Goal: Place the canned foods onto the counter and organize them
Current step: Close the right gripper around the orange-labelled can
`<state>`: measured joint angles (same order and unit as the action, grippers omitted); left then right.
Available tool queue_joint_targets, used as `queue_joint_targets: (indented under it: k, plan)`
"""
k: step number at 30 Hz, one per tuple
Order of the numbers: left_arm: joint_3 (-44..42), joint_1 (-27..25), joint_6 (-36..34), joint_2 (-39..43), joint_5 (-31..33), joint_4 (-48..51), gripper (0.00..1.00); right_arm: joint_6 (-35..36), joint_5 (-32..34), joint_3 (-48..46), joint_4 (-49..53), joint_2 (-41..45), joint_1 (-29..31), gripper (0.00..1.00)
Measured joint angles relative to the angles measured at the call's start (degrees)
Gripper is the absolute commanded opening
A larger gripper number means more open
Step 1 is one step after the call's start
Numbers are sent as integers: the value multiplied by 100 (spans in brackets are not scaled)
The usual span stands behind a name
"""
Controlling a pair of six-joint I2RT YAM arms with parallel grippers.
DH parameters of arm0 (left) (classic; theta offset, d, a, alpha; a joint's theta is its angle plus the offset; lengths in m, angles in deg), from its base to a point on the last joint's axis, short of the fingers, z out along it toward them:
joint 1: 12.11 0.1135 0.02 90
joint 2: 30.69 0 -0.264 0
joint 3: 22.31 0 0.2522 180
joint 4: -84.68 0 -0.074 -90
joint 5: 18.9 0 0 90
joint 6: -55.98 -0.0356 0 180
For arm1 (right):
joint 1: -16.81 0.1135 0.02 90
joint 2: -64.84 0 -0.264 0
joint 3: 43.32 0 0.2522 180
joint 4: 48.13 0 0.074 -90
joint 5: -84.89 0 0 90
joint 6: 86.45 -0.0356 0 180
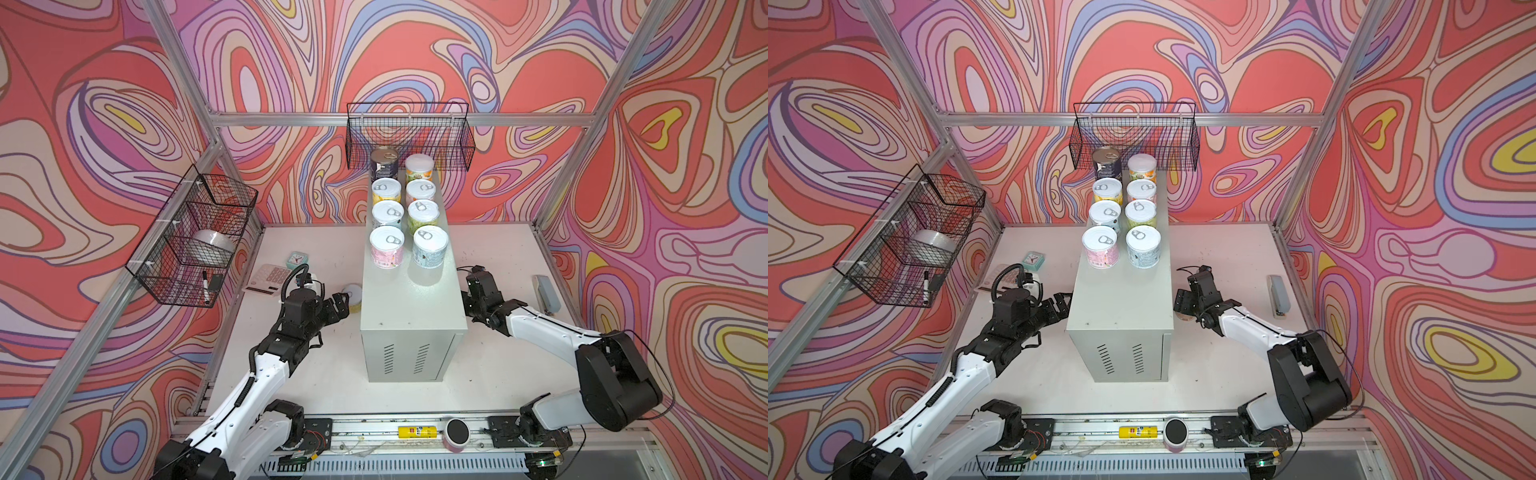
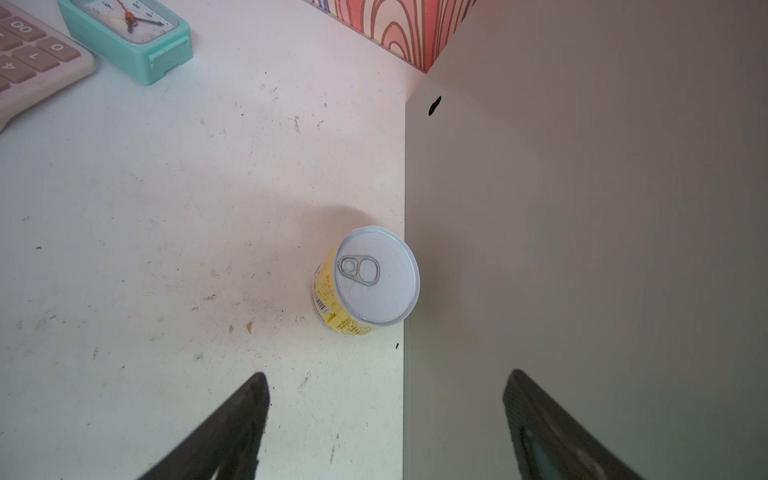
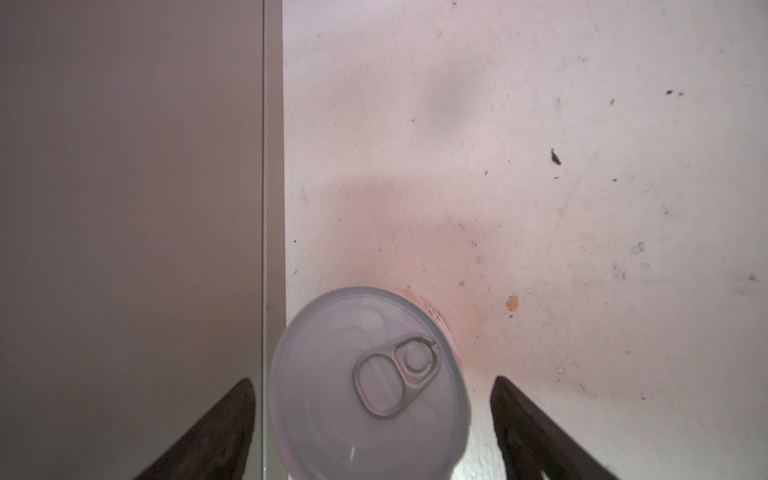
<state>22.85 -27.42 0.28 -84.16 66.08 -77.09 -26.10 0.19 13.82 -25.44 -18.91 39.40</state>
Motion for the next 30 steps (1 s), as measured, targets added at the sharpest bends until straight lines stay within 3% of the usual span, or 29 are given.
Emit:
queue_joint_targets:
  k: [24,28,30]
  plan:
    - [0,-55,-15,-74,-59,-138,89,-240,555,-20,-511,-756,118,89]
    - [0,-83,-17,-74,-81,-136,89,-284,756,33,-564,-813,129,81]
    - [0,-83,-17,-72,-79,-136,89,-304,835,57,-588,-822,129,72]
